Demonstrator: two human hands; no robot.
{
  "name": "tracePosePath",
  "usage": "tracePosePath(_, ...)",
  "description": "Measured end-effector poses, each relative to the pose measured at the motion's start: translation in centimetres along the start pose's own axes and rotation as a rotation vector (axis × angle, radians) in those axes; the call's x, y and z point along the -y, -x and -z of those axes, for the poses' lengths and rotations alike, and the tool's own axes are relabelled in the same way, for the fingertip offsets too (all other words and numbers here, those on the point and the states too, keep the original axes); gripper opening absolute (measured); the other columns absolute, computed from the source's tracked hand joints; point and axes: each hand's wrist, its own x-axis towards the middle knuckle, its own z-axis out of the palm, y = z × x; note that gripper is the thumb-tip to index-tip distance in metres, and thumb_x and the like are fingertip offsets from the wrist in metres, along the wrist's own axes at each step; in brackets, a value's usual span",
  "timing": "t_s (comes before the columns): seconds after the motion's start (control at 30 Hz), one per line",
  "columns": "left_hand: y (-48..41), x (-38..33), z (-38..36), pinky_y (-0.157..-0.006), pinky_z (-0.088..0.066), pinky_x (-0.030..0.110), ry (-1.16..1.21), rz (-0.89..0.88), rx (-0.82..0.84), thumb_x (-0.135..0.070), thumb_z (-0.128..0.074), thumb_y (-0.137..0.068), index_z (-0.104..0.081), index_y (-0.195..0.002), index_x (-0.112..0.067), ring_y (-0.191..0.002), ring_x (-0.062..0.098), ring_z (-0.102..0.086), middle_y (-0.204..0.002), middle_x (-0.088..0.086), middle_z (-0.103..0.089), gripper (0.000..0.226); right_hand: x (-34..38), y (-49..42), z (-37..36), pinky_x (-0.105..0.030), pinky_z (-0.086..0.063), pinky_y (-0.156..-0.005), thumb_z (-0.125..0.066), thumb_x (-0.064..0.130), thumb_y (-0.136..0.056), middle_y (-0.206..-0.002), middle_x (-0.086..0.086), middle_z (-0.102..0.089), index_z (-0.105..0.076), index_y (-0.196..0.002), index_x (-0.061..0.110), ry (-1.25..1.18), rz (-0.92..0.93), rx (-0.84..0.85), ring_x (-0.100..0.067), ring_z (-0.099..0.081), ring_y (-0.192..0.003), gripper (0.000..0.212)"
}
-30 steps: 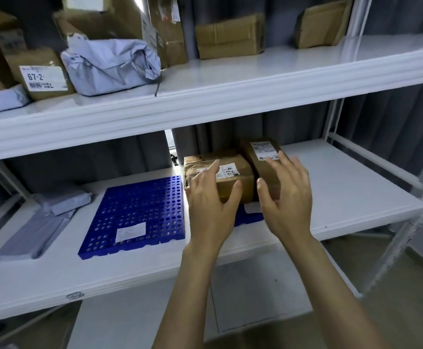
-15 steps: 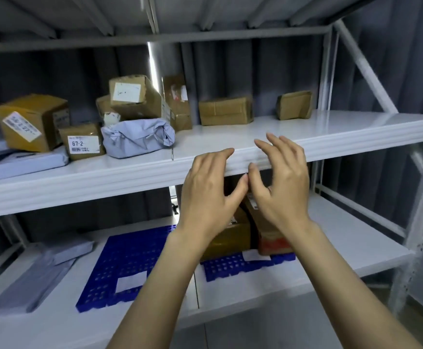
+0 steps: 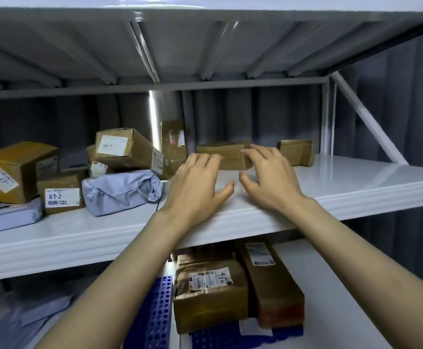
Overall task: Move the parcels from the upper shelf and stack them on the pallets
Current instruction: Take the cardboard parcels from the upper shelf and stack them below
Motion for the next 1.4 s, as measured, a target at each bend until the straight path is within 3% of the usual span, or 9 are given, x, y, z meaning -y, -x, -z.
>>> tracePosePath(0.23, -6.2, 1.4, -2.0, -0.091, -0.040, 0.037, -0.101, 0.035, 0.015, -0.046, -0.052, -0.089, -0.050, -0.122, -0.014, -0.109, 0.025, -0.046, -0.110, 0.005, -0.058, 0.046, -5.0, -7.4, -1.9, -0.042, -0.041, -0.101, -0.055, 0.034, -0.087, -0.144, -0.008, -0.045, -0.042, -0.141, 0.017, 0.108, 0.028, 0.139, -0.033, -0.044, -0.125, 0.058)
tracePosePath(0.5, -10.5, 3.2, -4.7, -0.090, -0.038, 0.038, -0.241, 0.107, 0.086, -0.048, -0.049, -0.090, -0.046, -0.122, -0.014, -0.113, 0.028, -0.043, -0.120, 0.009, -0.054, 0.047, -8.4, -14.5, -6.2, -0.042, -0.043, -0.096, -0.056, 0.036, -0.089, -0.145, -0.011, -0.043, -0.033, -0.146, 0.017, 0.128, 0.046, 0.328, -0.035, -0.044, -0.126, 0.065)
tracePosePath(0.73, -12.5, 4.7, -5.1, -0.087, -0.039, 0.038, -0.313, 0.117, 0.087, -0.049, -0.049, -0.089, -0.047, -0.118, -0.013, -0.111, 0.028, -0.044, -0.119, 0.009, -0.055, 0.046, -9.0, -19.1, -9.3, -0.043, -0.049, -0.092, -0.056, 0.024, -0.086, -0.143, -0.012, -0.041, -0.025, -0.149, 0.017, 0.155, 0.047, 0.454, -0.035, -0.047, -0.122, 0.071)
tracePosePath(0.9, -14.1, 4.6, -6.1, -0.093, -0.038, 0.038, -0.346, 0.073, 0.077, -0.048, -0.046, -0.091, -0.043, -0.129, -0.012, -0.116, 0.029, -0.043, -0.124, 0.009, -0.053, 0.052, -9.6, -21.1, -12.1, -0.043, -0.047, -0.094, -0.058, 0.038, -0.086, -0.143, -0.012, -0.039, -0.021, -0.150, 0.020, 0.227, 0.035, 0.547, -0.036, -0.045, -0.124, 0.076)
tracePosePath(1.07, -13.4, 5.5, -7.6, -0.095, -0.039, 0.037, -0.315, 0.070, 0.116, -0.050, -0.046, -0.091, -0.043, -0.125, -0.015, -0.117, 0.026, -0.043, -0.125, 0.007, -0.052, 0.049, -10.8, -22.5, -13.8, -0.039, -0.049, -0.086, -0.059, 0.060, -0.079, -0.139, -0.011, -0.042, -0.021, -0.149, 0.021, 0.195, -0.073, 0.642, -0.033, -0.050, -0.117, 0.088)
tracePosePath(1.2, -13.3, 6.4, -7.3, -0.093, -0.038, 0.036, -0.228, 0.127, 0.080, -0.051, -0.048, -0.090, -0.045, -0.122, -0.016, -0.118, 0.026, -0.041, -0.123, 0.006, -0.052, 0.047, -11.3, -23.2, -15.1, -0.040, -0.051, -0.087, -0.064, 0.063, -0.074, -0.125, -0.008, -0.052, -0.033, -0.139, 0.018, 0.156, -0.150, 0.735, -0.028, -0.055, -0.106, 0.086)
tracePosePath(1.4, -13.2, 7.1, -7.2, -0.091, -0.038, 0.037, -0.186, 0.164, 0.097, -0.051, -0.049, -0.090, -0.044, -0.124, -0.015, -0.122, 0.025, -0.039, -0.127, 0.005, -0.051, 0.050, -11.3, -23.6, -16.1, -0.040, -0.050, -0.090, -0.065, 0.067, -0.069, -0.122, -0.005, -0.054, -0.037, -0.137, 0.020, 0.195, -0.144, 0.763, -0.026, -0.055, -0.105, 0.088)
